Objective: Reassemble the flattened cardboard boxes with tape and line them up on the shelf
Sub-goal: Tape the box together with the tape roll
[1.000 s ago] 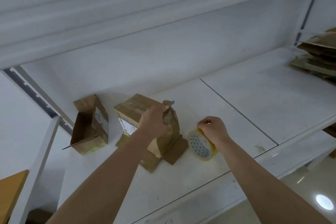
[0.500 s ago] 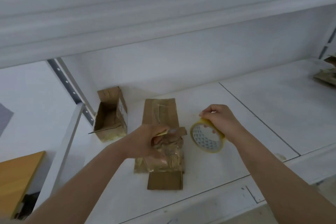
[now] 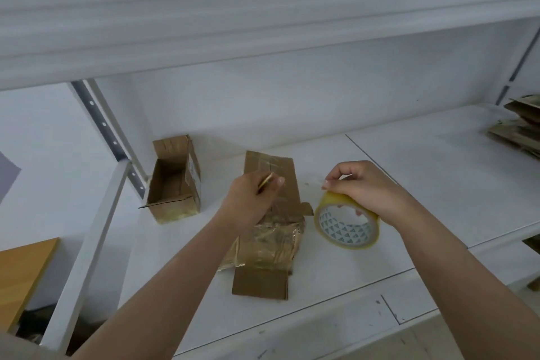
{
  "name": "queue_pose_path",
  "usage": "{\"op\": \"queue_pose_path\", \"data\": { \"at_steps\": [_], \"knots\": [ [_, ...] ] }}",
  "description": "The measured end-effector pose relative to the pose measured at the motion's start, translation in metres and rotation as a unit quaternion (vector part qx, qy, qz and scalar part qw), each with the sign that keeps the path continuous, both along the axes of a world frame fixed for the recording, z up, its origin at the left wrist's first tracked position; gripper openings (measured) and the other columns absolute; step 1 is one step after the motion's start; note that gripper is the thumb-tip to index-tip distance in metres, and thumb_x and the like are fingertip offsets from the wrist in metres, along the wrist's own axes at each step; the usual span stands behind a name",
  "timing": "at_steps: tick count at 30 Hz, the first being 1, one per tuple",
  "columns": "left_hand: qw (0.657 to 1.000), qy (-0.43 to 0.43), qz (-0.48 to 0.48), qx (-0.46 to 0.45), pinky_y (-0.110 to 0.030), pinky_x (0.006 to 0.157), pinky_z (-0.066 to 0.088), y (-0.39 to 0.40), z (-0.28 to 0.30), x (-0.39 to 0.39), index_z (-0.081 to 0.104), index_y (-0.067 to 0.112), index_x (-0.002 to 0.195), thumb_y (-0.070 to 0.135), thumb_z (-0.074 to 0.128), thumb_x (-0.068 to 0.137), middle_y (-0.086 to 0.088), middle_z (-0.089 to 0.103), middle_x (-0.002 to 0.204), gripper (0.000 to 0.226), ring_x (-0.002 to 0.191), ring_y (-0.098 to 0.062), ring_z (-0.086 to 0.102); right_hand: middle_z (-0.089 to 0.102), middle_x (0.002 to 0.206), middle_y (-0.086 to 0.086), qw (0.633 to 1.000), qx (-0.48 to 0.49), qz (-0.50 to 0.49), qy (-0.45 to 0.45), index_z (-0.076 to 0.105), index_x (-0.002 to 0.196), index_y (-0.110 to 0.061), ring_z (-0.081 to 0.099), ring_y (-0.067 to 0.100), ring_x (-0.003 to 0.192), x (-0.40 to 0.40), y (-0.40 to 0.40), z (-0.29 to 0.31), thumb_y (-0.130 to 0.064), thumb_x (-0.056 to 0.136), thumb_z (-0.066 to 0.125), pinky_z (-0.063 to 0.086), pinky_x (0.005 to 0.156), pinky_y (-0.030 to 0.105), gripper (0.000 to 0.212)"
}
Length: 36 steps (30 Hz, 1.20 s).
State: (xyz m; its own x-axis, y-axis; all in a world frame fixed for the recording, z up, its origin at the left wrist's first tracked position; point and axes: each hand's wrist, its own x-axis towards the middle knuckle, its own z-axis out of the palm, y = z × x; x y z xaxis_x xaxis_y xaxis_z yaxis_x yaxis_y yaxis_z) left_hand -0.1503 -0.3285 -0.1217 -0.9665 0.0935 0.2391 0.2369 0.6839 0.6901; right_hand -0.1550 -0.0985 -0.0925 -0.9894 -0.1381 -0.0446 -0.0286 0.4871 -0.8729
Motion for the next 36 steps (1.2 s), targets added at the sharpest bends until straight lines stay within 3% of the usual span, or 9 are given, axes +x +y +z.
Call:
{"op": "queue_pose_path", "data": {
  "at_steps": [6, 8, 11, 15, 19, 23, 28, 30, 36],
  "knots": [
    [0.988, -0.047, 0.018, 0.148, -0.018, 0.06, 0.047, 0.041, 0.008, 0.016, 0.07, 0.018, 0.077, 0.085, 0.048, 0.065, 0.006, 0.07, 0.069, 0.072, 0.061, -0.004, 0.062, 0.07, 0.072, -0.002, 0.999, 0.012, 0.043, 0.013, 0.07, 0.075, -0.028, 0.067, 0.012, 0.06, 0.002, -0.004, 0.002, -0.032, 0.085, 0.072, 0.044, 0.049, 0.02, 0.011],
    [0.985, -0.047, 0.018, 0.164, -0.013, 0.05, 0.039, 0.052, 0.009, 0.022, 0.063, 0.016, 0.069, 0.081, 0.055, 0.063, 0.013, 0.06, 0.053, 0.066, 0.047, 0.001, 0.052, 0.07, 0.071, -0.003, 0.998, 0.016, 0.058, 0.019, 0.069, 0.075, -0.03, 0.068, 0.011, 0.062, 0.003, -0.005, -0.002, -0.034, 0.085, 0.071, 0.046, 0.054, 0.022, 0.011],
    [0.98, -0.026, 0.041, 0.192, -0.011, 0.042, 0.034, 0.057, 0.005, 0.025, 0.057, 0.015, 0.06, 0.05, 0.075, 0.077, 0.015, 0.051, 0.044, 0.043, 0.04, 0.002, 0.045, 0.072, 0.074, -0.002, 0.996, 0.009, 0.087, 0.015, 0.07, 0.078, -0.03, 0.069, 0.013, 0.065, 0.003, -0.006, -0.003, -0.04, 0.086, 0.069, 0.051, 0.06, 0.025, 0.012],
    [0.983, 0.014, 0.104, 0.148, -0.02, 0.045, 0.034, 0.05, 0.01, 0.026, 0.056, 0.011, 0.058, 0.037, 0.074, 0.085, 0.009, 0.048, 0.045, 0.042, 0.042, -0.008, 0.043, 0.075, 0.08, 0.0, 0.988, -0.054, 0.14, -0.028, 0.075, 0.09, -0.022, 0.071, 0.015, 0.071, 0.003, -0.005, 0.002, -0.046, 0.081, 0.073, 0.054, 0.065, 0.028, 0.025],
    [0.983, 0.04, 0.138, 0.112, -0.022, 0.046, 0.034, 0.035, 0.013, 0.033, 0.049, 0.015, 0.056, 0.037, 0.07, 0.087, 0.012, 0.044, 0.046, 0.044, 0.044, -0.006, 0.039, 0.073, 0.082, -0.002, 0.975, -0.127, 0.17, -0.062, 0.07, 0.106, -0.03, 0.068, 0.01, 0.063, 0.002, 0.0, 0.005, -0.061, 0.053, 0.074, 0.049, 0.05, 0.022, 0.062],
    [0.981, 0.066, 0.164, 0.079, -0.019, 0.044, 0.027, 0.026, 0.006, 0.045, 0.036, 0.021, 0.055, 0.034, 0.068, 0.089, 0.013, 0.038, 0.043, 0.049, 0.043, -0.006, 0.034, 0.074, 0.082, -0.003, 0.967, -0.13, 0.211, -0.061, 0.075, 0.093, -0.026, 0.069, 0.014, 0.072, -0.004, 0.0, 0.001, -0.056, 0.061, 0.08, 0.051, 0.054, 0.023, 0.044],
    [0.965, 0.053, 0.248, 0.07, -0.026, 0.054, 0.039, -0.023, 0.0, 0.063, 0.06, 0.016, 0.072, 0.047, 0.062, 0.09, 0.003, 0.059, 0.058, 0.036, 0.054, -0.005, 0.054, 0.065, 0.061, -0.006, 0.987, -0.032, 0.155, -0.02, 0.073, 0.079, -0.022, 0.057, 0.007, 0.049, -0.012, 0.022, -0.016, -0.054, 0.067, 0.08, 0.04, 0.041, 0.018, 0.035],
    [0.962, 0.058, 0.263, 0.048, -0.025, 0.054, 0.037, -0.036, -0.003, 0.07, 0.06, 0.014, 0.072, 0.047, 0.061, 0.09, 0.003, 0.061, 0.057, 0.037, 0.058, -0.001, 0.06, 0.061, 0.056, -0.008, 0.99, 0.014, 0.139, 0.002, 0.071, 0.073, -0.021, 0.053, 0.001, 0.043, -0.015, 0.03, -0.024, -0.053, 0.065, 0.08, 0.038, 0.041, 0.017, 0.034],
    [0.959, 0.062, 0.278, 0.007, -0.026, 0.052, 0.041, -0.04, -0.01, 0.065, 0.056, 0.01, 0.073, 0.048, 0.059, 0.091, -0.007, 0.063, 0.063, 0.042, 0.062, -0.021, 0.061, 0.064, 0.067, -0.008, 0.992, 0.038, 0.113, 0.029, 0.07, 0.068, -0.028, 0.059, 0.013, 0.065, -0.023, 0.027, -0.039, -0.055, 0.067, 0.08, 0.043, 0.062, 0.027, 0.029]
  ]
}}
